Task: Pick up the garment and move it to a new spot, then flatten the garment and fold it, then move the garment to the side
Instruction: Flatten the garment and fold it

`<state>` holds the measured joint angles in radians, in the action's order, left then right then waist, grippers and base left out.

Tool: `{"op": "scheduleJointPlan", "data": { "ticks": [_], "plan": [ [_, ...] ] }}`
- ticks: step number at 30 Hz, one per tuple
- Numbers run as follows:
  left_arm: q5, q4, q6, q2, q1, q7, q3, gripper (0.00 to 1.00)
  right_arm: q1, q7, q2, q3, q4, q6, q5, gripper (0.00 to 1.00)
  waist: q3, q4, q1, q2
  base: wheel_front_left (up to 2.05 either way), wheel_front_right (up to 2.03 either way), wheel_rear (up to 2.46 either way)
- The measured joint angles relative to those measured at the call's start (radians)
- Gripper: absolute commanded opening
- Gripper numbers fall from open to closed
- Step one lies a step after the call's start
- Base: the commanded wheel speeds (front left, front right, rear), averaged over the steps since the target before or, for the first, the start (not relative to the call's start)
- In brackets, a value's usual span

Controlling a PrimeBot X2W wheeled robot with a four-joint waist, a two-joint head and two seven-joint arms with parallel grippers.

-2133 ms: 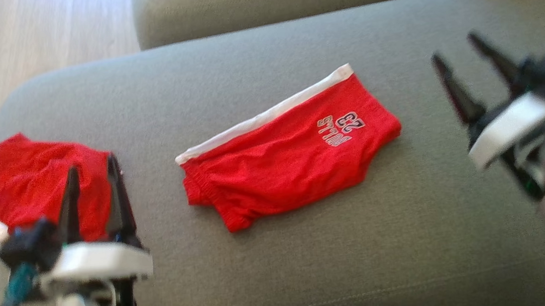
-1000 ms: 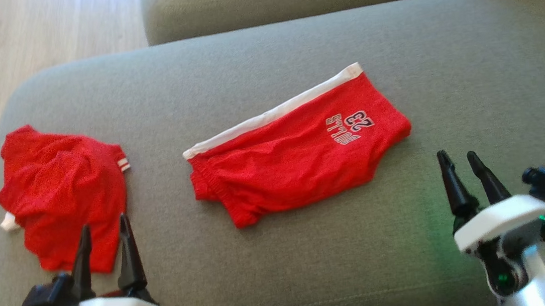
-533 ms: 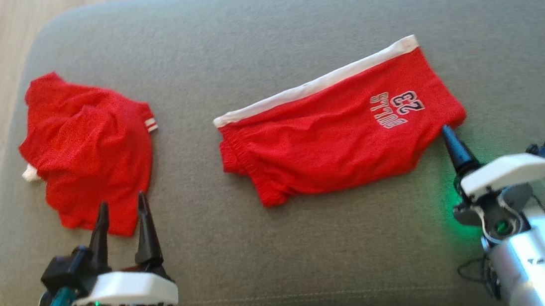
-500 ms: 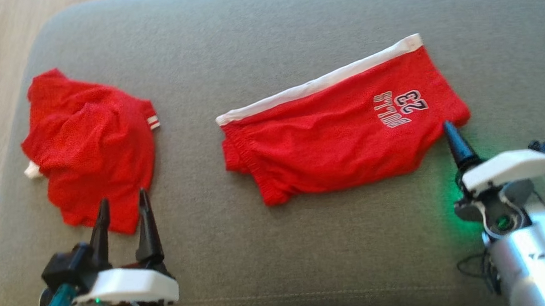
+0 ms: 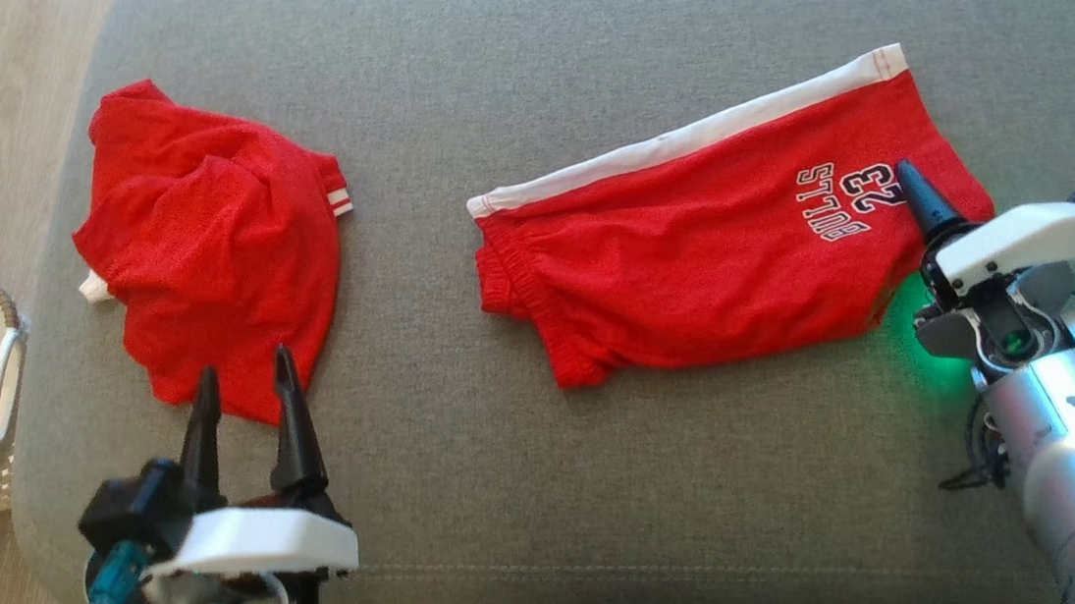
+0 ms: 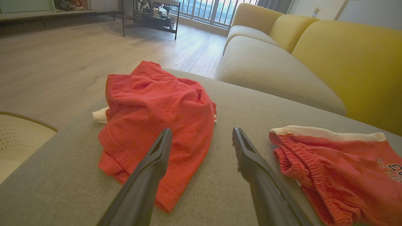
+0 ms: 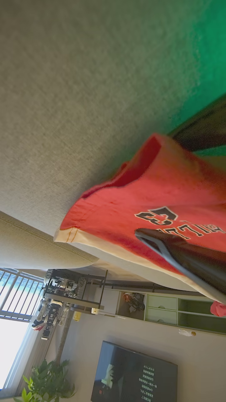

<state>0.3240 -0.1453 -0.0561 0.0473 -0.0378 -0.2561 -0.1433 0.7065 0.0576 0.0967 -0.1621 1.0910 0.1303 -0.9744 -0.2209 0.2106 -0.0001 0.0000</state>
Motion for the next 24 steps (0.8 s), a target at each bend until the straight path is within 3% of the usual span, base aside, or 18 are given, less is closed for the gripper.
{"op": "scheduleJointPlan", "data": {
  "ticks": [3,4,5,12,19,24],
  "plan": [
    [0.007,0.022,-0.003,0.0,-0.019,0.0,0.0,1.0,0.024,0.0,0.001,0.002,0.021,0.0,0.005,1.0,-0.006,0.005,0.0,0.0,0.0,0.0,0.0],
    [0.01,0.025,-0.006,0.0,-0.025,0.0,-0.001,1.0,0.028,0.003,0.002,0.005,0.023,0.0,0.006,0.45,-0.008,0.007,0.0,0.0,0.0,0.0,0.0],
    [0.014,0.026,-0.007,0.0,-0.029,0.0,-0.001,1.0,0.032,0.003,0.004,0.007,0.025,0.0,0.005,0.0,-0.009,0.008,0.0,0.0,0.0,0.0,0.0],
    [0.015,0.025,-0.007,0.0,-0.03,0.0,-0.001,1.0,0.048,-0.03,0.002,0.022,0.026,0.001,0.007,0.0,-0.007,0.007,0.0002,0.0,0.0,0.0,0.0],
    [0.014,0.012,-0.007,0.0,-0.026,0.0,0.002,1.0,0.035,-0.145,0.0,-0.022,0.06,0.001,-0.013,0.0,0.028,-0.015,0.0002,0.0,0.0,0.0,0.0],
    [0.013,0.01,-0.005,-0.001,-0.011,0.0,0.008,1.0,0.005,-0.25,0.033,-0.06,0.129,0.001,-0.008,0.0,0.062,-0.04,0.0001,0.0,0.0,0.0,0.0]
  ]
}}
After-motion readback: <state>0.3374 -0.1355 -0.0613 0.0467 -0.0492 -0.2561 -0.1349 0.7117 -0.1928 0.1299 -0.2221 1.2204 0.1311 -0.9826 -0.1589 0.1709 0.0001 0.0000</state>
